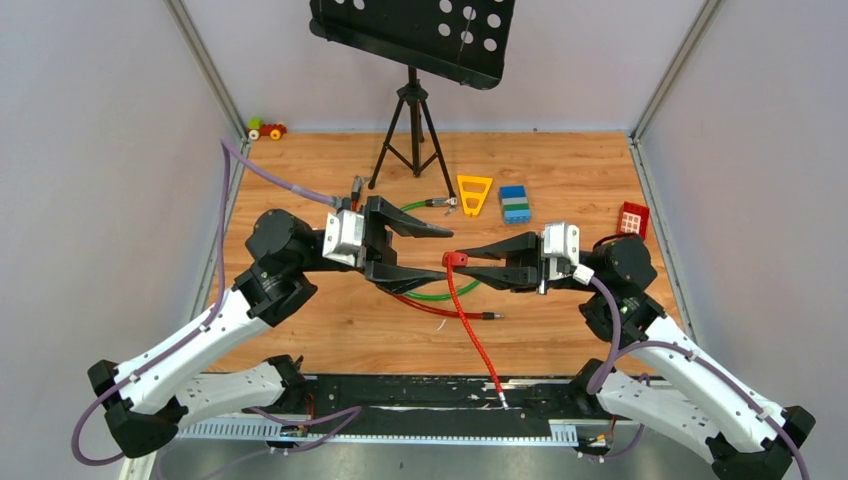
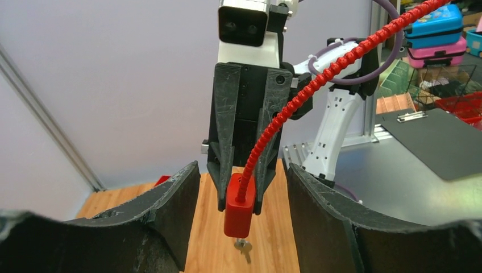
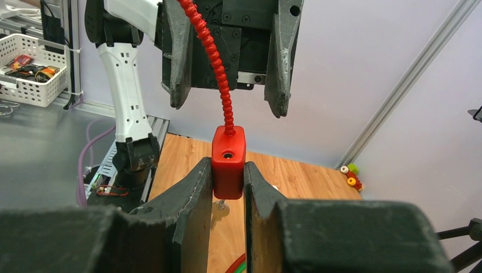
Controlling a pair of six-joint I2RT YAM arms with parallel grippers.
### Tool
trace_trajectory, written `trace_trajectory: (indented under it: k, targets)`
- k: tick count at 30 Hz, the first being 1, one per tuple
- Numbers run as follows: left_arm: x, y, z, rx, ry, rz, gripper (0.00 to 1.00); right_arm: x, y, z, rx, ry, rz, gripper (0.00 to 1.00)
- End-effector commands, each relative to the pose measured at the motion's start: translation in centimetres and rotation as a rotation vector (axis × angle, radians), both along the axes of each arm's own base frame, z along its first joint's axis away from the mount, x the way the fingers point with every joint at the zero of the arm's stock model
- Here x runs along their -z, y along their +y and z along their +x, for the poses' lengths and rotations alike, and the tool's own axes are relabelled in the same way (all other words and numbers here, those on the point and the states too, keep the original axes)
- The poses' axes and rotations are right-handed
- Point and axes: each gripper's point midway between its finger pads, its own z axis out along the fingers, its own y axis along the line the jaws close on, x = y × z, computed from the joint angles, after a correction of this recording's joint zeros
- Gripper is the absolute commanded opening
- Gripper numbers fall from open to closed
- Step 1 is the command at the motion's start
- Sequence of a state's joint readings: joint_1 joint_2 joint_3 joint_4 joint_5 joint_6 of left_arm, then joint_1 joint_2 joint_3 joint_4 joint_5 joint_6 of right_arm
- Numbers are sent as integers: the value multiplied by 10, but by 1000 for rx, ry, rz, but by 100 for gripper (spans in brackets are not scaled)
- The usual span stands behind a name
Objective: Lock with the key
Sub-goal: Lock the lock.
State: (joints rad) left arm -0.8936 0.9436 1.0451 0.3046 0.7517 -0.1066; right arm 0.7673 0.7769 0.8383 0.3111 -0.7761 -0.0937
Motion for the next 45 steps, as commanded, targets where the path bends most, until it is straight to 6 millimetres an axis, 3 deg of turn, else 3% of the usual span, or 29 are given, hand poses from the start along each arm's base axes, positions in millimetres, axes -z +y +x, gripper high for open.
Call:
trace_trajectory:
  k: [1, 8, 24, 26, 28, 32, 33, 35, 37, 41, 45]
  targets:
    - [1, 2, -2, 1, -22, 4, 66, -25, -9, -9, -5, -49, 86, 0]
    - [22, -3, 8, -33, -31, 68, 63, -25, -11, -16, -27, -61, 93, 0]
    - [13, -4, 6, -21, -28, 61, 53, -6, -4, -7, -15, -32, 23, 0]
    - [14, -4, 7, -21, -25, 65, 47, -5, -4, -7, -13, -29, 20, 0]
    - [15, -5, 8, -28, -18, 67, 33, -4, -3, -6, -9, -25, 17, 0]
    - [14, -4, 9, -38, -14, 61, 22, -1, -3, -4, -3, -18, 5, 0]
    - [14, -4, 10, -42, -12, 60, 13, -1, -3, -4, -3, -17, 3, 0]
    - [14, -5, 12, -51, -6, 60, 0, 0, -3, -3, 0, -15, -5, 4]
    - [16, -6, 14, -58, 1, 64, 0, 0, -3, -3, 3, -17, -7, 10]
    - [17, -5, 16, -67, 8, 64, 0, -2, -8, -5, 22, -49, -15, 38]
    - [17, -4, 19, -89, 12, 60, 0, -5, -15, -5, 61, -74, -21, 44]
